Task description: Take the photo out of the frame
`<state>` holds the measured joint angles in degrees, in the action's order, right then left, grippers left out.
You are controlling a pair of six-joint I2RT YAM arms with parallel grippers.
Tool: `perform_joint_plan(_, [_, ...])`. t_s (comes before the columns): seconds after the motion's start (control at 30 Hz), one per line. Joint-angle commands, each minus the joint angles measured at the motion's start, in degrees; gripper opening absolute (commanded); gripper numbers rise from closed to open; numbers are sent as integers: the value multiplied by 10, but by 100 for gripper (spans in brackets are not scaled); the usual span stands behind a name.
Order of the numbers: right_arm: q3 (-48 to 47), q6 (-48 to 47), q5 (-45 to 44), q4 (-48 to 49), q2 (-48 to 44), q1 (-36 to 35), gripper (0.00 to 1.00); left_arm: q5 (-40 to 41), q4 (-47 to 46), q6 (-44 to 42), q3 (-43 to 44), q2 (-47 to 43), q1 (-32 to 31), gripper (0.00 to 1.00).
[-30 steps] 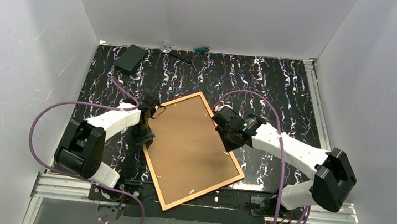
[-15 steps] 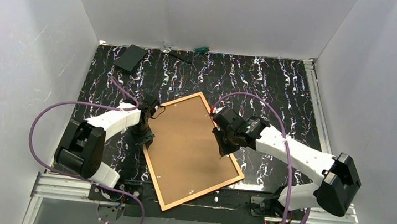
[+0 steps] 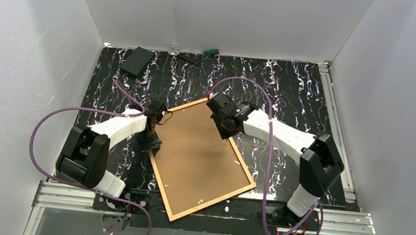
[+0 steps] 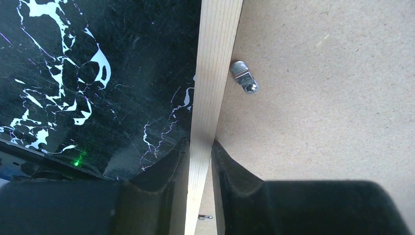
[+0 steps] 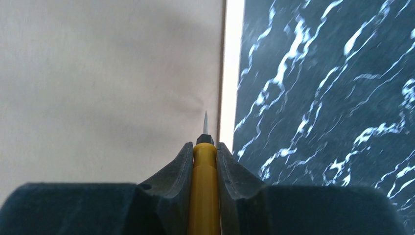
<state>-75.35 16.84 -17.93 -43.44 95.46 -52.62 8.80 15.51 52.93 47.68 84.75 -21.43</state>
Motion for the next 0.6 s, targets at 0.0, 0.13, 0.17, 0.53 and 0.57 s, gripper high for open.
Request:
perform_joint_plan(0.0, [-66, -41, -31, 48, 38, 33, 1, -17, 5, 27, -38, 22, 1, 0])
perform_joint_plan(0.13, [-138, -66, -18, 54, 91, 49, 1, -19, 2, 25, -37, 26, 1, 0])
perform_joint_plan(0.17, [-154, -74, -18, 55, 102, 51, 1, -21, 1, 25, -37, 28, 1, 0])
perform_joint_plan(0.53, [-287, -114, 24, 57, 214, 86, 1, -31, -4, 27, -39, 36, 1, 0])
perform_joint_plan(0.57, [-296, -113, 28, 55, 222, 87, 1, -31, -4, 28, -39, 35, 0, 0])
